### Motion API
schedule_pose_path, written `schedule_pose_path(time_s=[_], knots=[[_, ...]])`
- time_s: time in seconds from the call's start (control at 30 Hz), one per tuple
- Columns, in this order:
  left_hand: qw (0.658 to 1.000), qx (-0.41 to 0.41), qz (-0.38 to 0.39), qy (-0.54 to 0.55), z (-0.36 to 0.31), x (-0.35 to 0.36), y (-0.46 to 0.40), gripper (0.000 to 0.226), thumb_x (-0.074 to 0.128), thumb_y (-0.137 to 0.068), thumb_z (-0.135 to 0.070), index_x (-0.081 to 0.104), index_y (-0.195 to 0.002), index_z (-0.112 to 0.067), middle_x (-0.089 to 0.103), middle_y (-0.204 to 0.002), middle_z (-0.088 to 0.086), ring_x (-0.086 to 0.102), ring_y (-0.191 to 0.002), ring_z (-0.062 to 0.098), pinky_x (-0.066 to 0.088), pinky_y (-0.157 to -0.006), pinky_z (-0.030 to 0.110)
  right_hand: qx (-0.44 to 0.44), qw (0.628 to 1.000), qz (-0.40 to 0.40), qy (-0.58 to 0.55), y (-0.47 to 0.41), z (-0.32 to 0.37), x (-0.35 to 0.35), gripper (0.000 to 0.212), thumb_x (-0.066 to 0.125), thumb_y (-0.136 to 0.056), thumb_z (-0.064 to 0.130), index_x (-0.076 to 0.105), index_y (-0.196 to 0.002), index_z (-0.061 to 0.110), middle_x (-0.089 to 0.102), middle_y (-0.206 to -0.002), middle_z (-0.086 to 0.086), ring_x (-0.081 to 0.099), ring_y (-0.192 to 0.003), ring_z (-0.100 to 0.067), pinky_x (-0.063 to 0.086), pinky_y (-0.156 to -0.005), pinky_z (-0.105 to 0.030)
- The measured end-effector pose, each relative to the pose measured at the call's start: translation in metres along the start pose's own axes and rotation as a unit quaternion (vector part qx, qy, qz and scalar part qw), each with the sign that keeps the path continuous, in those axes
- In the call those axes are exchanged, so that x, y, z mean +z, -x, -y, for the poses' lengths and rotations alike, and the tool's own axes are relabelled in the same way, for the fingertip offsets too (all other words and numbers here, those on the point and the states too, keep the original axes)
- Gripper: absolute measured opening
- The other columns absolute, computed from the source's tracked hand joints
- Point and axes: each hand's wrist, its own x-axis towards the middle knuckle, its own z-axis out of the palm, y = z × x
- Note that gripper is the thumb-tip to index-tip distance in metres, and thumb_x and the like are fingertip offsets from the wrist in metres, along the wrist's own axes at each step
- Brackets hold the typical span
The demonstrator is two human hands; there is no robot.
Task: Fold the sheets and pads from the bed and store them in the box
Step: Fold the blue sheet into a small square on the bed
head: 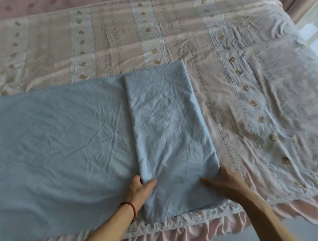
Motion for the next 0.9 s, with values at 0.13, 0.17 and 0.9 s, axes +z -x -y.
schedule_pose_path(time_s=[0.13,0.17,0.9], knots=[[0.993,0.029,-0.044,0.105,-0.029,-0.016,-0.031,0.036,0.079,-0.079,-0.047,0.073,-0.089,-0.013,0.076,-0.087,0.003,0.072,-0.088,0.024,0.058,-0.077,0.038,-0.008,0.995,-0.079,-0.065,-0.018,0.021,-0.005,0.066,0.059,-0.083,0.078,0.059,-0.104,0.015,0.066,-0.098,-0.003,0.063,-0.084,-0.021,0.050,-0.070,-0.036],[0.989,0.036,-0.052,0.135,-0.037,-0.020,-0.044,0.043,0.078,-0.071,-0.053,0.073,-0.088,-0.015,0.077,-0.089,0.005,0.073,-0.089,0.025,0.060,-0.082,0.043,-0.008,0.992,-0.093,-0.085,-0.022,0.025,-0.006,0.060,0.058,-0.088,0.071,0.060,-0.108,0.015,0.067,-0.101,-0.004,0.064,-0.087,-0.023,0.051,-0.074,-0.039],[0.975,0.126,-0.125,0.135,-0.210,-0.082,-0.252,0.021,0.070,-0.084,-0.007,0.073,-0.105,-0.006,0.073,-0.104,0.013,0.068,-0.091,0.027,0.057,-0.092,0.053,-0.047,0.997,-0.062,-0.026,-0.060,0.037,-0.003,0.042,0.043,-0.101,0.058,0.048,-0.107,0.016,0.055,-0.093,0.001,0.050,-0.076,-0.012,0.037,-0.073,-0.035]])
